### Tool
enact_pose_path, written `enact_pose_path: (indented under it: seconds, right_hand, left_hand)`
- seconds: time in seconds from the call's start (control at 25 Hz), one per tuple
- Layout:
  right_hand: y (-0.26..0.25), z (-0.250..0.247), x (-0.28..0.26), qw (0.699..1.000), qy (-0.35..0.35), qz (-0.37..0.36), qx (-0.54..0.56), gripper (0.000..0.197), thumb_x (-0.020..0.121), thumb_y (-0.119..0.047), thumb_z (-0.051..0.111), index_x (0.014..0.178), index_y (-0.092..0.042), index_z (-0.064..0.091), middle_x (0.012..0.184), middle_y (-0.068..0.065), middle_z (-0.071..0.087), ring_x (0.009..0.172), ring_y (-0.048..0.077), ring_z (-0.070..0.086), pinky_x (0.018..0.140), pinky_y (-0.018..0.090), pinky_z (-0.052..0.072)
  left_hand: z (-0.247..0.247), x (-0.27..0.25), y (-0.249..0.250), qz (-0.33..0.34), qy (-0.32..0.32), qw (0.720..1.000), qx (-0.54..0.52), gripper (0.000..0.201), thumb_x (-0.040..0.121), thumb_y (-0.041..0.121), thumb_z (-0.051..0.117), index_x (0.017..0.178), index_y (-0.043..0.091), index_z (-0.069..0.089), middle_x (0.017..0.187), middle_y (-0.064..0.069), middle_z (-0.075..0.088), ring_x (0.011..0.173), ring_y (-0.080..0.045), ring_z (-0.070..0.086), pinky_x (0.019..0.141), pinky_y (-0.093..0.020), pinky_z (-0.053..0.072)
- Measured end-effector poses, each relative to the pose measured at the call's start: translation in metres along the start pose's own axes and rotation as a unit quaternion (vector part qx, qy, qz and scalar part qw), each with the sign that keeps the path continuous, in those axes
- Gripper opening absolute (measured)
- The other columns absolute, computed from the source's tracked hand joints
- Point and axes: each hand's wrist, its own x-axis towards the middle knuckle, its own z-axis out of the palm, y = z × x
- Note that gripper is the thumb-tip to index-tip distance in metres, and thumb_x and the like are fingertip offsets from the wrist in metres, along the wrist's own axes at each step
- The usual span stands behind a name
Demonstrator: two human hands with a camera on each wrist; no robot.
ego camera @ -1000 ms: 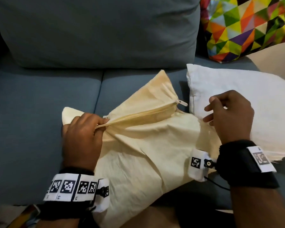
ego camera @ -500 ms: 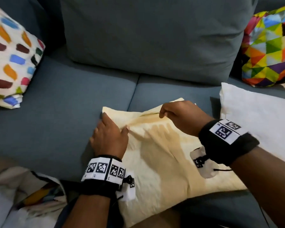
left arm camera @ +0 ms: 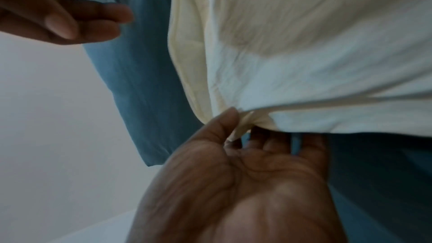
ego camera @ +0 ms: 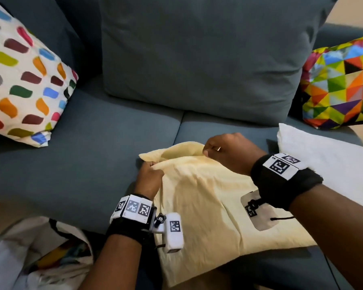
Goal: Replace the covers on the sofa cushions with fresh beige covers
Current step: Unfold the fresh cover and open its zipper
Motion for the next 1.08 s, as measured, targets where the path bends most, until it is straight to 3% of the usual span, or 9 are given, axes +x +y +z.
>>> enact_pose_path:
  seconds: [0.12, 0.24, 0.4, 0.52, 0.64, 0.76, 0.88, 0.96, 1.08]
  right_hand:
    - [-0.008, -0.023, -0.014, 1.000, -0.003, -0.001, -0.011, 0.019, 0.097, -0.031, 0.050, 0.100, -0.032, 0.069, 0.098, -0.008, 0.071, 0.089, 0.019, 0.062, 0.081, 0.038, 0.054]
    - [-0.017, -0.051, -0.035, 0.998, 0.054, 0.027, -0.015, 0.028, 0.096, -0.026, 0.042, 0.108, -0.036, 0.065, 0.105, -0.008, 0.070, 0.096, 0.021, 0.065, 0.082, 0.042, 0.055]
    - [-0.028, -0.116, -0.072, 0.983, 0.180, -0.024, -0.028, 0.043, 0.099, -0.013, 0.045, 0.132, -0.039, 0.054, 0.134, -0.003, 0.058, 0.117, 0.021, 0.058, 0.091, 0.044, 0.053]
    - [-0.042, -0.164, -0.100, 0.982, 0.066, -0.087, -0.154, 0.084, 0.092, 0.004, 0.050, 0.146, -0.056, 0.028, 0.162, -0.005, 0.021, 0.139, 0.021, 0.040, 0.094, 0.040, 0.053]
    - [-0.054, -0.195, -0.124, 0.963, 0.022, -0.086, -0.256, 0.067, 0.093, -0.022, 0.065, 0.139, -0.060, 0.034, 0.166, -0.012, 0.001, 0.148, 0.029, 0.025, 0.104, 0.056, 0.043]
    - [-0.062, -0.207, -0.138, 0.956, 0.044, -0.102, -0.273, 0.073, 0.085, -0.032, 0.076, 0.137, -0.059, 0.033, 0.165, -0.013, -0.010, 0.147, 0.031, 0.029, 0.102, 0.053, 0.046]
    - [-0.073, -0.212, -0.147, 0.959, 0.019, -0.085, -0.271, 0.038, 0.083, -0.033, 0.076, 0.112, -0.045, 0.056, 0.131, -0.005, 0.054, 0.118, 0.023, 0.057, 0.088, 0.040, 0.053]
    - [-0.076, -0.219, -0.154, 0.961, 0.064, -0.047, -0.264, 0.019, 0.083, -0.041, 0.073, 0.087, -0.035, 0.056, 0.082, -0.014, 0.057, 0.087, 0.020, 0.059, 0.073, 0.036, 0.052]
    - [-0.062, -0.229, -0.165, 0.963, 0.166, -0.034, -0.208, 0.015, 0.084, -0.041, 0.070, 0.083, -0.030, 0.061, 0.077, -0.010, 0.057, 0.078, 0.023, 0.056, 0.070, 0.038, 0.050]
  left_hand:
    - [0.005, -0.021, 0.017, 0.059, -0.028, 0.994, -0.093, 0.037, 0.063, 0.010, 0.070, 0.096, 0.020, 0.057, 0.105, -0.013, 0.070, 0.099, -0.032, 0.067, 0.091, -0.048, 0.055]
    - [0.013, -0.059, 0.055, 0.239, -0.074, 0.967, -0.050, 0.037, 0.064, 0.000, 0.070, 0.090, 0.025, 0.062, 0.098, 0.001, 0.070, 0.089, -0.017, 0.066, 0.084, -0.041, 0.055]
    - [0.022, -0.110, 0.120, 0.488, -0.143, 0.853, 0.117, 0.039, 0.062, -0.013, 0.058, 0.082, 0.019, 0.068, 0.104, 0.010, 0.064, 0.103, -0.010, 0.060, 0.086, -0.027, 0.049]
    - [0.017, -0.140, 0.160, 0.587, -0.178, 0.755, 0.231, 0.047, 0.066, -0.019, 0.054, 0.082, 0.022, 0.069, 0.106, 0.008, 0.066, 0.104, -0.012, 0.056, 0.084, -0.026, 0.045]
    - [0.010, -0.161, 0.188, 0.623, -0.192, 0.701, 0.291, 0.052, 0.066, -0.022, 0.051, 0.084, 0.023, 0.068, 0.090, 0.018, 0.060, 0.092, -0.011, 0.051, 0.075, -0.022, 0.042]
    - [0.000, -0.174, 0.201, 0.626, -0.204, 0.685, 0.311, 0.046, 0.074, -0.020, 0.053, 0.085, 0.022, 0.067, 0.089, 0.020, 0.058, 0.094, -0.006, 0.051, 0.079, -0.019, 0.044]
    - [-0.009, -0.190, 0.203, 0.636, -0.217, 0.677, 0.300, 0.043, 0.076, -0.020, 0.056, 0.088, 0.021, 0.061, 0.090, 0.019, 0.057, 0.092, -0.004, 0.053, 0.079, -0.020, 0.045]
    - [-0.016, -0.197, 0.203, 0.600, -0.223, 0.728, 0.245, 0.044, 0.077, -0.014, 0.064, 0.103, 0.020, 0.055, 0.102, 0.008, 0.062, 0.097, -0.006, 0.059, 0.081, -0.022, 0.049]
    - [-0.043, -0.178, 0.199, 0.487, -0.185, 0.785, 0.336, 0.057, 0.079, 0.013, 0.078, 0.124, 0.029, 0.047, 0.098, 0.008, 0.066, 0.090, -0.007, 0.065, 0.079, -0.027, 0.052]
